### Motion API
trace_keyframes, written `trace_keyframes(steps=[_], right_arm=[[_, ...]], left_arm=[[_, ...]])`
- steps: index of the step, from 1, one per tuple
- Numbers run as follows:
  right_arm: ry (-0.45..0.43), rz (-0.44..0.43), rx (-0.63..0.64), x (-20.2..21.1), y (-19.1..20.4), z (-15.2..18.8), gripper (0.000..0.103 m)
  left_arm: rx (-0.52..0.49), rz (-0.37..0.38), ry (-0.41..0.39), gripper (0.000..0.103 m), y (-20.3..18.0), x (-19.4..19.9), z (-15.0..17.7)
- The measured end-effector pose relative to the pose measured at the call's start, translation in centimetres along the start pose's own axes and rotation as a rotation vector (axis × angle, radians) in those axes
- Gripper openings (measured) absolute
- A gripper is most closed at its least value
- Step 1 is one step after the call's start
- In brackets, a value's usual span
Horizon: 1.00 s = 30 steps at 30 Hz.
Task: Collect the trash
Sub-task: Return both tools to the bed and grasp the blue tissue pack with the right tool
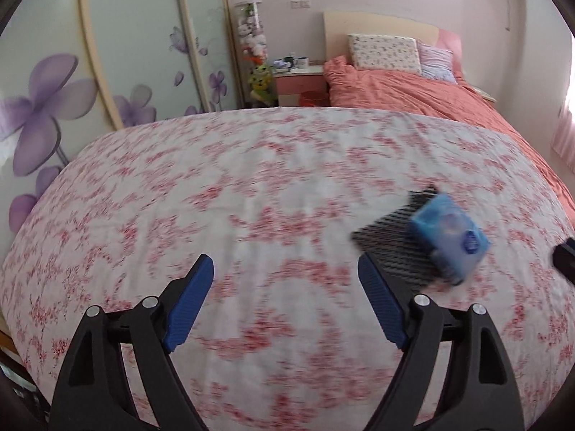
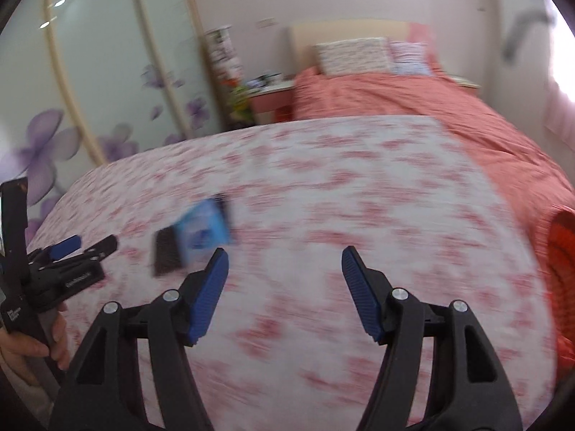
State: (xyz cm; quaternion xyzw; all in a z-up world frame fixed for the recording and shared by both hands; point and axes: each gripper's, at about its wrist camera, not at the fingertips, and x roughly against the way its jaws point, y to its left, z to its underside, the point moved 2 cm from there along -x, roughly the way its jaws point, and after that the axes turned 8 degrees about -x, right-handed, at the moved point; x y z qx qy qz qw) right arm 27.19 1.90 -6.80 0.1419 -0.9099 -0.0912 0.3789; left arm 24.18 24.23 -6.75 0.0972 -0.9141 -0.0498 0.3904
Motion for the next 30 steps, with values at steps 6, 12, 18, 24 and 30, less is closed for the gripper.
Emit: trace_keyframes(steps=[6,12,18,24,30], right_arm=[[0.019,0.014,0.1,-3.7,4.5,-0.1,0.063],[0.057,0.07,0.169,-6.6,6.1,-0.2,0.064],[0.107,0.112,0.207,-8.2,6.4,0.4,0.057],[0.087,0.082,0.138,-6.1,4.3,0.1,0.051],[0.015,0.216,0.041,-2.7,-2.0,-0.9,0.051]], left_arm=[[0.063,-0.01,0.02,0.082,3.3,-1.1,0.9],[0.128,-0.014,0.052,0.082,6.0,-1.8,1.6],[0.121,-0.01,0.06,0.082,5.8,-2.1,1.6],[0.088,0.02,0.052,0.082,4.0,-1.9,1.1],[0.02,0.088,0.015,0.082,-0.1,-1.8,-0.1]])
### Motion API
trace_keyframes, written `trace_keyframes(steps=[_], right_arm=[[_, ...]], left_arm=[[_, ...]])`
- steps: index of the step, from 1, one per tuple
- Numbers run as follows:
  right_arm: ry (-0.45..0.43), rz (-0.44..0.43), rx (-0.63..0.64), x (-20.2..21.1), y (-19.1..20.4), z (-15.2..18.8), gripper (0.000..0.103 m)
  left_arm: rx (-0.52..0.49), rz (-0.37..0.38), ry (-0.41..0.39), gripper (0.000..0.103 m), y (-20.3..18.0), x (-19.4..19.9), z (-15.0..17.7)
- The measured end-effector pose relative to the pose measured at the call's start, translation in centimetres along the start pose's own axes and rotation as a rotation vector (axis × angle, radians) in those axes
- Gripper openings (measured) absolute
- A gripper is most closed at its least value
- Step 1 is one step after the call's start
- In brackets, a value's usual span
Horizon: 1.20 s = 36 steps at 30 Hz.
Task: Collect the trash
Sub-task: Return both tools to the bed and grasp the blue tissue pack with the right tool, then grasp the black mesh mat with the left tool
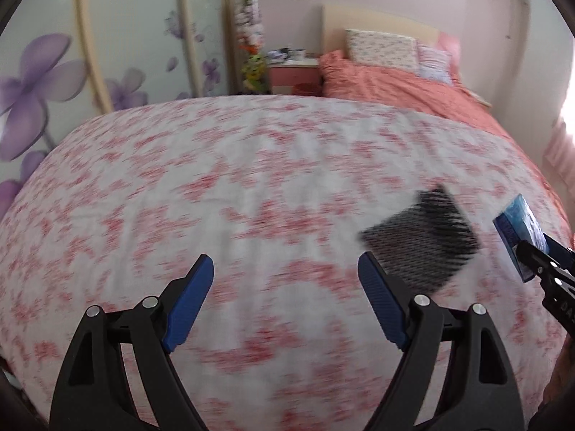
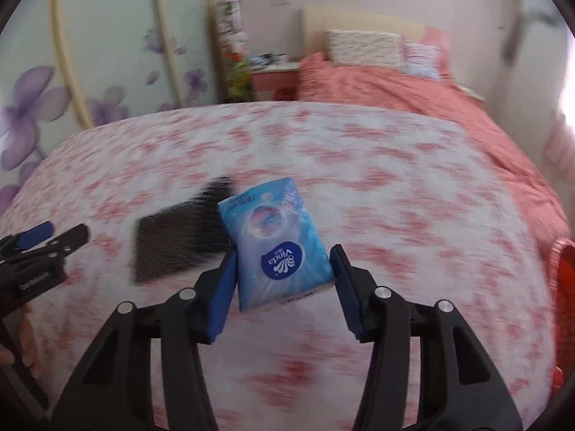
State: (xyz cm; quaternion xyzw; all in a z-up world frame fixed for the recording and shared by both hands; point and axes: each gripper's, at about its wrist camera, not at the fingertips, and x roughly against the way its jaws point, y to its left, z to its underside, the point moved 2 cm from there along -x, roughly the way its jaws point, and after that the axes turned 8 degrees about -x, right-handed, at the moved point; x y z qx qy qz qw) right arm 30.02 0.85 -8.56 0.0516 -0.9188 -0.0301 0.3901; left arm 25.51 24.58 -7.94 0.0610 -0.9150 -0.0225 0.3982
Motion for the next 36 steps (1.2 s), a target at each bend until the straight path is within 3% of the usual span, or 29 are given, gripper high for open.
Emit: trace_keyframes(steps=[4,8,12,19,23,25,27,32,36], right_arm=[[0.019,0.106,-0.099,-0.5,-5.2,-0.1,0.051],[0.03,0.145,-0.134,-0.9,-7.6,0.3,0.051],[0.035,0.138,-0.143,-1.2,-8.2,0.8,0.051],[0.057,0.091,-0.191,-1.5,-8.8,0.9,0.052],[0.068,0.08,-0.199,-1.6,-8.8,1.0,0.054],[0.071,0.085,-0.194,-1.7,-8.6,1.0,0.054],[0.074,0.091,-0.187,-1.7,-8.5,1.1,0.055],[0.083,0.112,-0.165,-2.1,-8.0,1.0,0.057],[0.087,0.127,-0.148,-2.3,-7.7,1.0,0.059]], left_arm=[[-0.045,0.071,0.018,0.082,-3.9,-1.2,-1.2],[-0.098,0.104,0.044,0.082,-7.5,-2.4,-2.2],[-0.123,0.095,0.062,0.082,-10.2,-3.7,-3.3],[-0.077,0.097,0.103,0.081,-11.0,-5.5,-3.6],[-0.102,0.116,0.074,0.06,-11.7,-5.1,-3.5],[-0.117,0.135,0.066,0.036,-12.3,-4.7,-3.4],[-0.137,0.166,0.061,0.024,-12.6,-4.1,-3.2],[-0.182,0.187,0.041,0.021,-12.6,-3.0,-1.7],[-0.125,0.217,0.039,0.021,-11.5,-3.1,-1.7]])
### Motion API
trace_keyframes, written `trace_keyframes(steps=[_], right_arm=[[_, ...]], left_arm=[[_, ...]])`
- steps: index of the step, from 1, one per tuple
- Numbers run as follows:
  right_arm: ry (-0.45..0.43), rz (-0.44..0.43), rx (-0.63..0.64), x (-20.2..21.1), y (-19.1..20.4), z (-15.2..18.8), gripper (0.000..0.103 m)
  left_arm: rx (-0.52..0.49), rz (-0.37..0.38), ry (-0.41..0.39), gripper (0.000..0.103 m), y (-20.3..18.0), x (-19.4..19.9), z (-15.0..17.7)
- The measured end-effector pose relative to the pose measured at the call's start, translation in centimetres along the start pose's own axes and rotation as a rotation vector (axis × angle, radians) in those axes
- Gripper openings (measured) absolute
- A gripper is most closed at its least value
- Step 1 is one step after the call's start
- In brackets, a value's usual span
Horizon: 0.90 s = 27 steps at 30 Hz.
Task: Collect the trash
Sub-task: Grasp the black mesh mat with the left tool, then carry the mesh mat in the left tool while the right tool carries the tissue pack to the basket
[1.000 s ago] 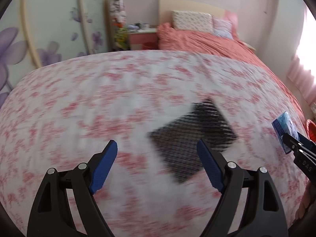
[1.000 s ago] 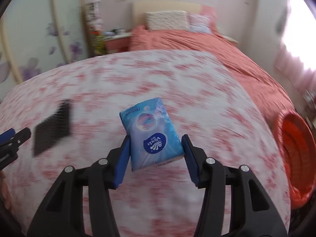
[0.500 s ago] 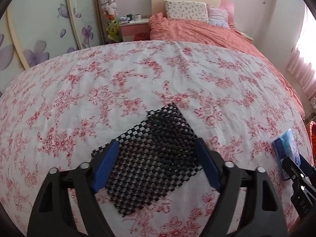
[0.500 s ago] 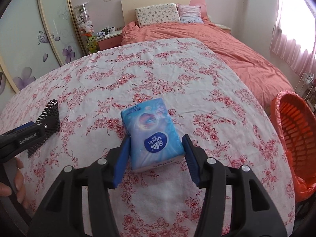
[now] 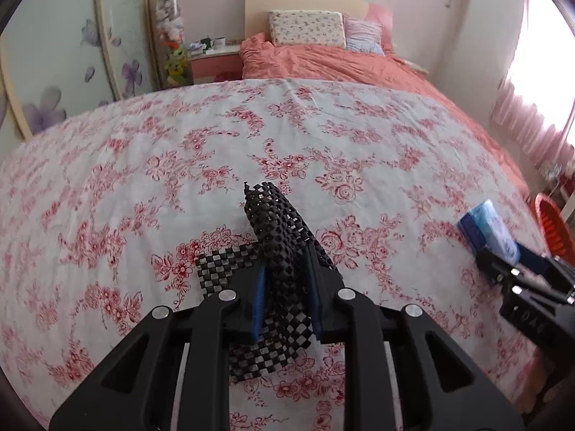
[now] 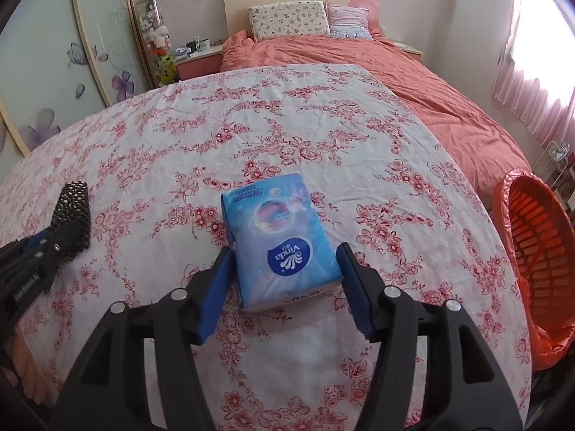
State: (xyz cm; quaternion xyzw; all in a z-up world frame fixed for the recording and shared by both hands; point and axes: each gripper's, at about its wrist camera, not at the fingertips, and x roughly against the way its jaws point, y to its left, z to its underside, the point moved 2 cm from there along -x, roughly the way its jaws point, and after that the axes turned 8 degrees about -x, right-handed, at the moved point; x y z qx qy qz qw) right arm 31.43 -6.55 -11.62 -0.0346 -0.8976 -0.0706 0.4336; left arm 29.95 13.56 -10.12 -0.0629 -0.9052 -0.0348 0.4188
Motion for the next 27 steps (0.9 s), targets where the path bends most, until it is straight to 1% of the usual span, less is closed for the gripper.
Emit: trace_keyframes(steps=[6,10,13,20,27], right_arm=[[0.001,-0.005,-0.002,-0.1,0.1,0.0,0.06],[0.002,-0.007,-0.003,-0.2,0.2,0.0,0.06],[0.002,-0.008,-0.004,-0.2,0.1,0.0,0.06],[0.001,-0.012,-0.008,-0.2,0.0,0.0,0.06],[0.001,-0.023,-0.015,-0.1,-0.3,-0.1,0.06]], left_arm=[[0.021,0.013,-0.003,0.021,0.3,0.1,0.2],[0.076,0.043,-0.012,0.021,1.1,0.3,0.5],[0.096,0.061,-0.016,0.021,1.3,0.4,0.6],[0.048,0.004,-0.003,0.021,0.7,0.3,0.5],[0.049,0.004,-0.002,0.021,0.5,0.2,0.5]])
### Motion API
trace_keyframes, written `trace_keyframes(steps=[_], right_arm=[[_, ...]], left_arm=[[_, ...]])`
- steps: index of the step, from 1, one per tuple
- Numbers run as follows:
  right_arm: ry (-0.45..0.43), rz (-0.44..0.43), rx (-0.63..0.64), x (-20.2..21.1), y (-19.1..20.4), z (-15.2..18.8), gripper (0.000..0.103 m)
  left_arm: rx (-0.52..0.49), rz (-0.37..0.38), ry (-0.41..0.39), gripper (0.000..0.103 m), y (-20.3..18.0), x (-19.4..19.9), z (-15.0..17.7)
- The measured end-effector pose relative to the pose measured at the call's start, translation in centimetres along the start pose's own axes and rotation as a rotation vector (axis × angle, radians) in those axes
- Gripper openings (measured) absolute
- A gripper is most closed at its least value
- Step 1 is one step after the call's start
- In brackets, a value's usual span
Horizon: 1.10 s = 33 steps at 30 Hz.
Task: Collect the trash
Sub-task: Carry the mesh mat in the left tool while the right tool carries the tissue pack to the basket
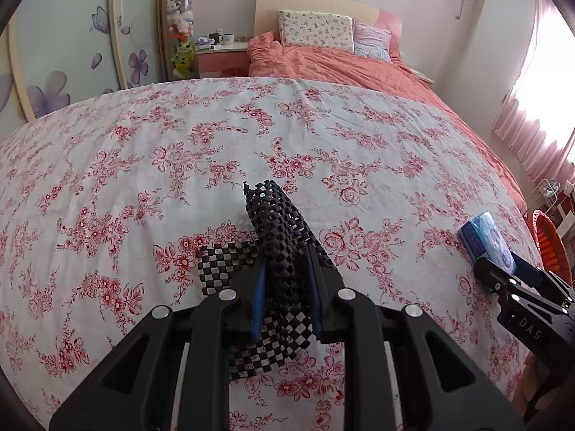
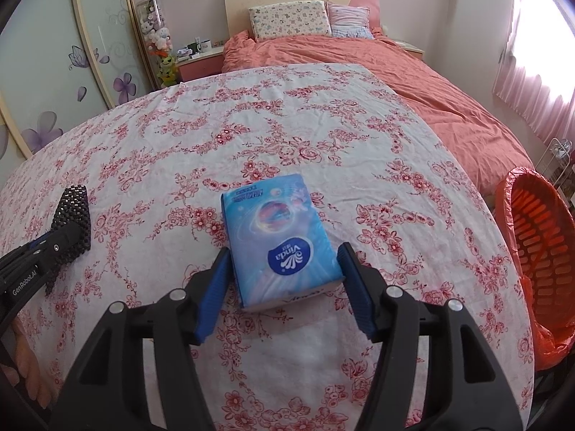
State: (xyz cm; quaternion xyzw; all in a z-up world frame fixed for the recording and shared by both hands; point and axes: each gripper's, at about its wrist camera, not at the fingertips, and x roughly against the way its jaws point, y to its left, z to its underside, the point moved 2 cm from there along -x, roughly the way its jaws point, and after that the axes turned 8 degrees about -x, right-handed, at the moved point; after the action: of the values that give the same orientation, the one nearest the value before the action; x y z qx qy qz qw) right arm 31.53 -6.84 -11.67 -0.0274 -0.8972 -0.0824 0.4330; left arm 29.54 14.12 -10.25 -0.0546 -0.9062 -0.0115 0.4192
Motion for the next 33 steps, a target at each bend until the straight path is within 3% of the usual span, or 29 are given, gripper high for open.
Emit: trace_keyframes(steps=[7,8,9,11,13,16,18,33], right_arm=[[-0.001,-0.015,-0.01,0.1,-0.3,0.0,0.06],[-0.001,-0.016,-0.012,0.1,-0.3,0.0,0.06],[-0.001,-0.016,-0.012,0.1,-0.3,0.0,0.06],[-0.001,-0.015,-0.012,0.1,-0.3,0.0,0.059],[-0.005,-0.011,-0.013,0.2,-0.3,0.0,0.057],[-0.009,-0.048,-0.013,0.4,-0.4,-0.1,0.054],[-0.012,-0.058,-0.011,0.6,-0.5,0.0,0.052],[-0.135,-0.137,-0.047,6.5,-2.1,-1.1,0.051]], left_arm=[[-0.077,-0.044,0.013,0.029,-1.3,-0.2,-0.1],[-0.086,-0.06,0.015,0.031,-1.4,-0.2,-0.2],[-0.088,-0.085,0.018,0.046,-1.4,-0.3,-0.2],[-0.064,-0.088,0.021,0.048,-0.8,-0.3,-0.2],[-0.073,-0.073,0.015,0.04,-0.8,-0.2,-0.3],[-0.111,-0.068,0.007,0.017,-1.3,0.1,-0.3],[-0.13,-0.068,0.0,0.011,-1.7,0.2,-0.5],[-0.135,-0.045,-0.082,0.009,-2.8,4.2,-2.3]])
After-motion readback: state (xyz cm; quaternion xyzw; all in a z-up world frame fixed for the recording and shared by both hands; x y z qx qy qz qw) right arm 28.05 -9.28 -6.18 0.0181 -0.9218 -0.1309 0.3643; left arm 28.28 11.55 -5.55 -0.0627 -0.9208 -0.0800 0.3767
